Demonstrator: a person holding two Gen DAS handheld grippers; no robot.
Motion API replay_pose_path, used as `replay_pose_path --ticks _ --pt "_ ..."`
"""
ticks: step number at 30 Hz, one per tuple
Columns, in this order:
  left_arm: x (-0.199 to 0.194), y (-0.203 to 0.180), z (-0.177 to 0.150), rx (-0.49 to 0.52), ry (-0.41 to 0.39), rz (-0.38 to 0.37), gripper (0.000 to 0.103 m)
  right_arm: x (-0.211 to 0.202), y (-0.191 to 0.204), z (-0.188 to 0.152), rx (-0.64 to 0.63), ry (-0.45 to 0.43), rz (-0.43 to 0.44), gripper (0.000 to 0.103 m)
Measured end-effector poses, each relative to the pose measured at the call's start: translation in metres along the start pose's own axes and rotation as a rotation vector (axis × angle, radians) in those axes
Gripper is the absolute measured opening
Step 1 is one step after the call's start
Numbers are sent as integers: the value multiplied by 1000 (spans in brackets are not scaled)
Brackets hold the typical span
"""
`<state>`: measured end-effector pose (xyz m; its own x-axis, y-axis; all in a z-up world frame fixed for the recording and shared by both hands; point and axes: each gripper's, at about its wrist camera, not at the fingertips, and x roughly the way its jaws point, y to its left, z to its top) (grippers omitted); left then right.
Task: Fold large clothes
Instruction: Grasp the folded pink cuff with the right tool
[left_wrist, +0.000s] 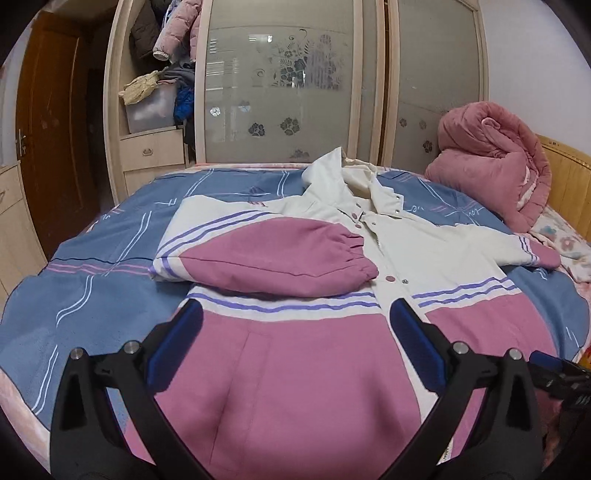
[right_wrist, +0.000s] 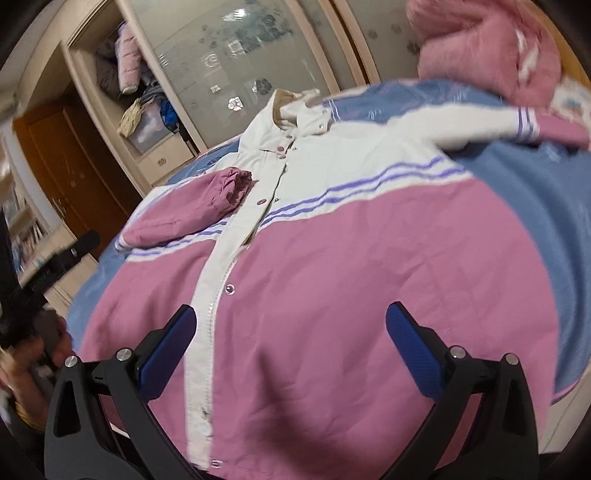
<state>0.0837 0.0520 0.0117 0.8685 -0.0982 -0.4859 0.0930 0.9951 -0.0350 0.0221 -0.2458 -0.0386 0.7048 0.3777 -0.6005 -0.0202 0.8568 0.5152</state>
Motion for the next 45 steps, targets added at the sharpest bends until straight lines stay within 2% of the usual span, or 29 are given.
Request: replay_pose_path --ticks 3,7,11,16,18,19,20,25,30,34,38,39,41,42,44,45 --pt "9 -1 2 5 33 -29 101 -1 1 11 73 54 86 102" --pt "19 -1 0 20 65 -33 101 -4 21 30 93 72 137 102" --pt "28 9 4 -20 92 -43 101 8 39 58 185 130 250 102" --pt "33 29 10 -74 85 -18 101 39 56 86 222 189 274 102" --pt "35 36 12 -91 85 -5 101 60 59 92 242 237 290 95" --pt "36 41 13 -103 85 0 101 70 61 96 248 261 296 86" --pt "37 44 13 -110 84 3 101 78 62 99 255 277 293 80" --pt "44 54 16 -122 86 26 101 125 70 106 255 345 255 61" --pt "46 67 20 -133 77 39 101 158 78 108 278 380 221 61" --pt "47 79 24 -168 71 42 101 188 78 110 296 405 177 52" --pt "50 86 28 -178 69 48 101 216 69 110 366 414 144 51" --pt "51 87 29 -179 69 48 101 222 68 111 375 408 149 50" --pt "53 91 31 -184 68 60 101 230 69 119 343 369 131 38" --pt "54 93 32 -188 66 65 101 231 71 124 319 345 125 35" --pt "55 97 34 -199 63 67 101 232 77 135 253 300 114 21" --pt "55 100 36 -204 60 68 101 233 81 140 229 285 109 19"
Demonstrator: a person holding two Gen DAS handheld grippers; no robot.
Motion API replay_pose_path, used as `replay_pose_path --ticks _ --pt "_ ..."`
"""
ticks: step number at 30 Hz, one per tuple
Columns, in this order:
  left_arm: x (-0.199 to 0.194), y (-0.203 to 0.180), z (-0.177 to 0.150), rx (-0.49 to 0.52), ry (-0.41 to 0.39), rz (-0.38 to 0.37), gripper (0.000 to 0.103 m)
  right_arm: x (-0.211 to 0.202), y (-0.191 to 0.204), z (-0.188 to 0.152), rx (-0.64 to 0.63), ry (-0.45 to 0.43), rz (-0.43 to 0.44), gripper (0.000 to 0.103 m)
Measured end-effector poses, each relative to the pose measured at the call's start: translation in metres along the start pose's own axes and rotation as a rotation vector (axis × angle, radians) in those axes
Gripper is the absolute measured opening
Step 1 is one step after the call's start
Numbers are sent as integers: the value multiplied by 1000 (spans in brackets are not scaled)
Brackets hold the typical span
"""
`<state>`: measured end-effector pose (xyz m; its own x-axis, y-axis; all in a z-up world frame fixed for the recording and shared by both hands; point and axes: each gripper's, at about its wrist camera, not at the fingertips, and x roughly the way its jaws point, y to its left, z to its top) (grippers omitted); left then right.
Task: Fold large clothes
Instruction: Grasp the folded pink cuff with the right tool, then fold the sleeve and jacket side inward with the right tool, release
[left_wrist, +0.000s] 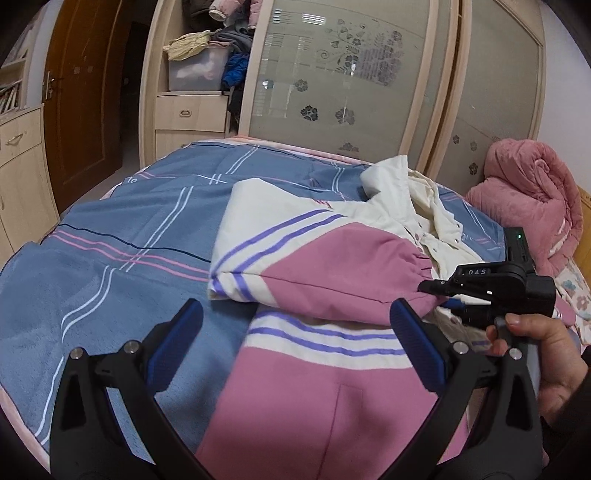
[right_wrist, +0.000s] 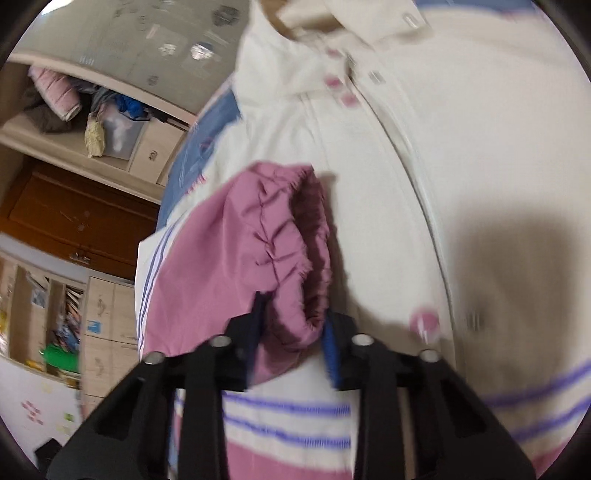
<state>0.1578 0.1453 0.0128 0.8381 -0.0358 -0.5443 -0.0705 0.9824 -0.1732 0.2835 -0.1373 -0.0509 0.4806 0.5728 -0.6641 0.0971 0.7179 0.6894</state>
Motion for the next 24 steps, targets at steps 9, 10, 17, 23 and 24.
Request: replay_pose_path --ticks 9,10,17,23,24 --pt "8 15 8 -48 -1 16 101 -33 52 44 -184 -130 -4 15" --pt "9 14 8 -55 3 12 101 -39 54 50 -195 -144 -4 15" --pt "11 5 7 -24 4 11 101 -77 19 91 -169 -243 -92 13" --pt "14 1 6 -19 13 6 101 -129 -72 99 -26 -346 -181 13" --pt "14 1 6 -18 14 4 101 -135 -87 97 -9 -358 -199 13"
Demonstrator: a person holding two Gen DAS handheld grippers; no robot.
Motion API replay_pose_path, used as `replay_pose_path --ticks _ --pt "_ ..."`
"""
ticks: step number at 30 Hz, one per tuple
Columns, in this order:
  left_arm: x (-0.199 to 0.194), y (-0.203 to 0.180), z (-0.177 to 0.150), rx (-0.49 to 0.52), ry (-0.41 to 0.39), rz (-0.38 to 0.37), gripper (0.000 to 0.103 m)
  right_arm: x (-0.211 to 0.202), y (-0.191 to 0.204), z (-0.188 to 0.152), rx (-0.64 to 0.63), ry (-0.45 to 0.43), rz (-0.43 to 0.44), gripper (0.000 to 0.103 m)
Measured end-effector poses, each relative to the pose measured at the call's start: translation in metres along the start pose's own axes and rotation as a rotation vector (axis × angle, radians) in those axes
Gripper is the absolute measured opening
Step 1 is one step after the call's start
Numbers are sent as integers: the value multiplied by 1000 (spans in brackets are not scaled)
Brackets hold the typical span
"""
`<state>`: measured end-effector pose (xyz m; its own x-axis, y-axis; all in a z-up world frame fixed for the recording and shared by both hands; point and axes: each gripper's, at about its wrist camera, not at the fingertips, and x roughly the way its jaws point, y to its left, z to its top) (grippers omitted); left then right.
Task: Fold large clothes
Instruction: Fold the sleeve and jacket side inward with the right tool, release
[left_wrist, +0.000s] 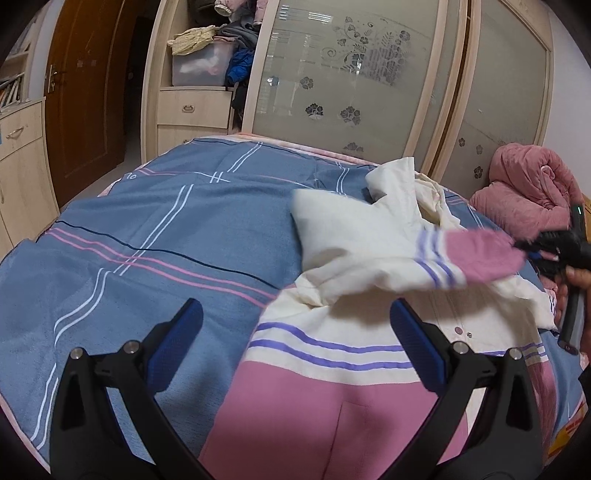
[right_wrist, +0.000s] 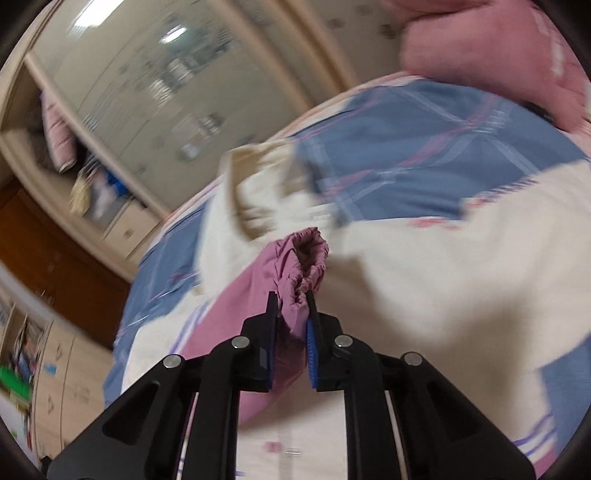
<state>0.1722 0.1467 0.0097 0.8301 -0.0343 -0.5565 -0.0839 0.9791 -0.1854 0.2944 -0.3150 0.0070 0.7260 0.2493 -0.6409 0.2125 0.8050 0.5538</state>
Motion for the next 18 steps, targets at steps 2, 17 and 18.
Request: replay_pose_path --ticks 2,17,18 --pt "1 -2 0 7 2 0 101 -3 -33 -4 18 5 -49 13" --pt "9 -8 -5 8 36 8 101 0 -84 -44 91 123 -110 55" --pt "9 -9 -5 9 36 3 101 -5 -82 -42 93 111 -92 61"
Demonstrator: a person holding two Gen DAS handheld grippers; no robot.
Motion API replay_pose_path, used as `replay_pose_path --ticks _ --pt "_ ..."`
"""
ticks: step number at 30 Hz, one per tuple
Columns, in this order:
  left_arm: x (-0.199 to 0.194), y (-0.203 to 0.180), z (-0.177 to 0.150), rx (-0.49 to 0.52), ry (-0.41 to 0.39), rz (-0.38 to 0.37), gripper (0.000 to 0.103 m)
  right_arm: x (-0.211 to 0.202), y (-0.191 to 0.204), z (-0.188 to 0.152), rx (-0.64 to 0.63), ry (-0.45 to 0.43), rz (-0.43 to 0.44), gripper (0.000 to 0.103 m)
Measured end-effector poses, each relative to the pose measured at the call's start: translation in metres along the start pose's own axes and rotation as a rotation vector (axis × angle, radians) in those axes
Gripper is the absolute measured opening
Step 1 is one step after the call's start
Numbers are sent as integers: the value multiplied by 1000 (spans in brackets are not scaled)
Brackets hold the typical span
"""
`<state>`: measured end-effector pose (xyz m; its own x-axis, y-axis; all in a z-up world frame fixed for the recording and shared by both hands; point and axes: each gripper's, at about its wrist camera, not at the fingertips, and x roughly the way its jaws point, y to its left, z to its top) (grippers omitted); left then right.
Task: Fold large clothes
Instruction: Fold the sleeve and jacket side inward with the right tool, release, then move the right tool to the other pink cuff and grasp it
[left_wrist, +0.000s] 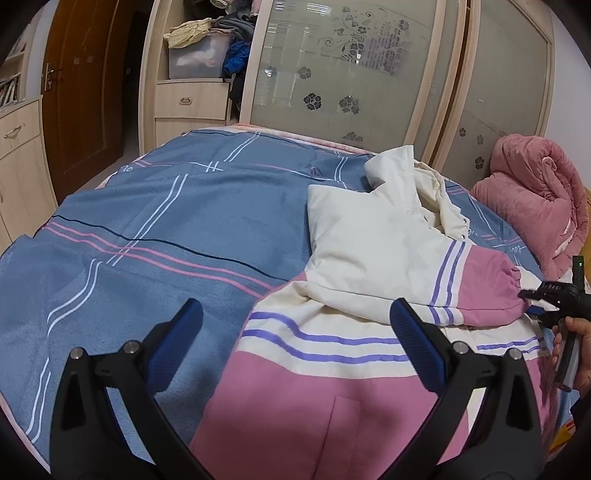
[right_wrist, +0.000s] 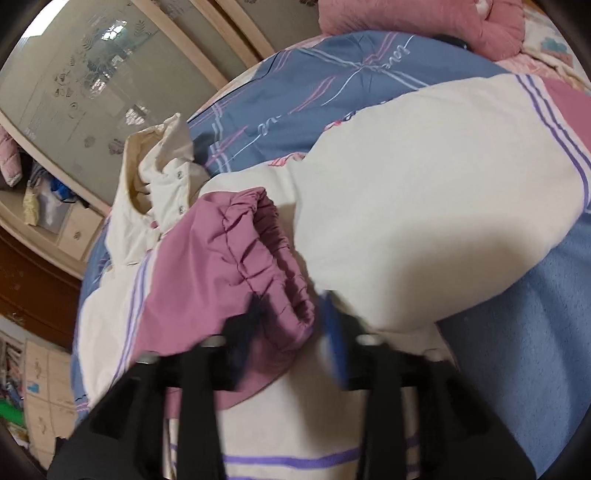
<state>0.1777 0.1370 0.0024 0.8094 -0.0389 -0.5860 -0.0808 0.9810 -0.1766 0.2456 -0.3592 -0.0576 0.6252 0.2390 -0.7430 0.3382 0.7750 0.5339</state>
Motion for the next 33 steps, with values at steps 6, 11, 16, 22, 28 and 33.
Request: replay_pose_path --ticks 6,11,16,22,28,33 --pt "0 -10 -4 22 12 -16 101 -68 -22 -18 99 -222 42 102" --pt "-12 -27 -13 46 15 -65 101 -122 -15 -75 -40 -282 71 102" --pt "-34 -48 -30 108 13 -35 101 -159 9 -137 -268 -372 26 102" --pt "-58 -75 -57 193 -19 17 101 -178 14 -189 -327 -459 23 102" --pt "-58 -83 -76 194 -25 -16 101 -160 25 -198 -418 -419 36 102" --pt "-54 -86 -75 198 -32 -10 101 -159 24 -196 -432 -426 40 102"
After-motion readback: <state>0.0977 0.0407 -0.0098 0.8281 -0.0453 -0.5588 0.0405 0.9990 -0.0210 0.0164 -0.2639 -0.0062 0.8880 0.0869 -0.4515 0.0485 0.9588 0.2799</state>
